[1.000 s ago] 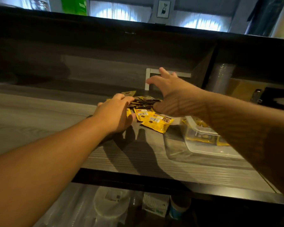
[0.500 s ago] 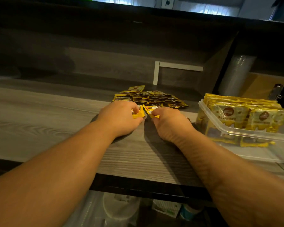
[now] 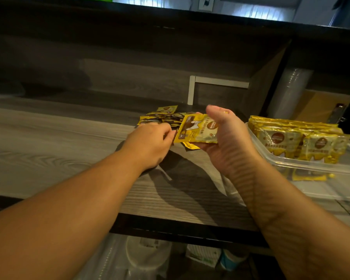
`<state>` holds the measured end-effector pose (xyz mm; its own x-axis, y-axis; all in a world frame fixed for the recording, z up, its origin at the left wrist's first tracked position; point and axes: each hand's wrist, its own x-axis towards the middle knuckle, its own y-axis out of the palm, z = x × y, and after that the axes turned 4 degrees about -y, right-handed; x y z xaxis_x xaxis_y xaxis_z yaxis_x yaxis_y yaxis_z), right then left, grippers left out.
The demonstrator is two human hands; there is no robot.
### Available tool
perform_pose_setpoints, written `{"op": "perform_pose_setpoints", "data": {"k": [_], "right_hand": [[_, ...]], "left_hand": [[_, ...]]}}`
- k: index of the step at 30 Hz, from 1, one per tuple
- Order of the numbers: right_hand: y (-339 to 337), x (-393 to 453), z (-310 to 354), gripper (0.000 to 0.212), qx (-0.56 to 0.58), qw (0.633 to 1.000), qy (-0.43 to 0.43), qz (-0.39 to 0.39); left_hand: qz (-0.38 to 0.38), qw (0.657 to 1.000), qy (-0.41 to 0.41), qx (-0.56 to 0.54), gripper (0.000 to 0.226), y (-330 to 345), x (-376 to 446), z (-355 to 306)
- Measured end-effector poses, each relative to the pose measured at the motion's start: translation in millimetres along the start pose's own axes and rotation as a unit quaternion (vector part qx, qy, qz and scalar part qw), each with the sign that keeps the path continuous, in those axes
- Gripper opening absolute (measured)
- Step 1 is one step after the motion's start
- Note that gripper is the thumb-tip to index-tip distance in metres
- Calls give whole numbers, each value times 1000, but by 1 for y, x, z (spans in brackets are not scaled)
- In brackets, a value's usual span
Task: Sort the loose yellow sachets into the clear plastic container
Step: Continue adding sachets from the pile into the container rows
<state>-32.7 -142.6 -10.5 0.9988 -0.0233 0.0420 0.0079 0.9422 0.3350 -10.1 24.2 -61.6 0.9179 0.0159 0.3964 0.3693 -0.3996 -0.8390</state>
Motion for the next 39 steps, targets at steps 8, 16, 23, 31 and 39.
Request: {"op": "perform_pose_setpoints", "data": {"k": [8,16,23,31,39], "right_hand": [[5,-35,9,44,-83,994,-66,22],[-69,-49,71,41,-179,971,-156,26],[-153,-42,118,24,-269,939,-211,-35],[-210,-33,142,28,-367,897,-240,-59],[-231,-9,143,31,-600,761,-243,43]], "left_hand": [[-111,994,-1,-24,25,-10,-15,-9],[-235,897,-206,-313,30,-39,-20,-67],[-158,848,-235,-448,22,-61,-16,-153],[13,851,-177,-494,25,-57,-12,-228],[75,974,-2,-216,26,-28,-3,-243]]}}
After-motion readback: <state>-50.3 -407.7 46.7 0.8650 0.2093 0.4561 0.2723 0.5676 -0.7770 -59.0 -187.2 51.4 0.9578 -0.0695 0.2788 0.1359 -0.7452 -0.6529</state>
